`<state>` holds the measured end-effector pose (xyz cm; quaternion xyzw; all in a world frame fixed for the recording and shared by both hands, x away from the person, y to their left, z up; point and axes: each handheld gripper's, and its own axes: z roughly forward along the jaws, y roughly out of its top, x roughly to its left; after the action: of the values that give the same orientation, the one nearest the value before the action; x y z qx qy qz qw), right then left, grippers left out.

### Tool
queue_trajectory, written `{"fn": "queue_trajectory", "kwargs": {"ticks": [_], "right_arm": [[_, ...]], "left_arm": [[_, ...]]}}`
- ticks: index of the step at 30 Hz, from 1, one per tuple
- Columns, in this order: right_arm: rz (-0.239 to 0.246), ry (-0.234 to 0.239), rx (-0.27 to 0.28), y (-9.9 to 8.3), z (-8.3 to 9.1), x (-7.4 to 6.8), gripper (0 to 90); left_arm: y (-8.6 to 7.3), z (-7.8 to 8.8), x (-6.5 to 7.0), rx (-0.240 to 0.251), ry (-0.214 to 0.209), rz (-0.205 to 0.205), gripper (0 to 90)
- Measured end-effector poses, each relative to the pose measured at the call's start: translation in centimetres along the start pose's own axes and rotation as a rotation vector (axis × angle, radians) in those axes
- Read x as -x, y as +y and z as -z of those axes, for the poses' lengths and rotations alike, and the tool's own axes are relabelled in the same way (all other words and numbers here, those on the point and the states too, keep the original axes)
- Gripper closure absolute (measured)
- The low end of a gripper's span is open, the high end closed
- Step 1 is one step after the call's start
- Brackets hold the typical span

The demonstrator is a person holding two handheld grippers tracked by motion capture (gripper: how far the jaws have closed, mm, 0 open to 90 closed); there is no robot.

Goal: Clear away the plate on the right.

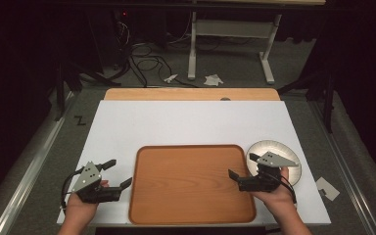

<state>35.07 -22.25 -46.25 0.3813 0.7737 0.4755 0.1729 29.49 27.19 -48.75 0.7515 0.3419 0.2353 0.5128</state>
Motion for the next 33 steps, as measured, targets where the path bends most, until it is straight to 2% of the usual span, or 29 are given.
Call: {"fn": "queue_trajectory", "kwargs": {"ticks": [16,25,30,33], "right_arm": [[0.025,0.008,-0.004,-0.1,-0.1,-0.1,0.0],[0.000,0.004,0.006,0.0,0.0,0.1,0.0],[-0.004,-0.017,0.013,0.1,0.3,0.6,0.0],[-0.024,-0.027,0.018,0.1,0.6,1.0,0.0]], "left_arm": [[0.0,0.1,-0.1,0.006,0.002,-0.001,15.7],[0.0,0.2,-0.1,0.007,0.003,-0.004,15.7],[0.1,0.2,-0.1,0.006,0.002,-0.003,15.7],[0.1,0.2,-0.1,0.007,0.002,-0.003,15.7]]}}
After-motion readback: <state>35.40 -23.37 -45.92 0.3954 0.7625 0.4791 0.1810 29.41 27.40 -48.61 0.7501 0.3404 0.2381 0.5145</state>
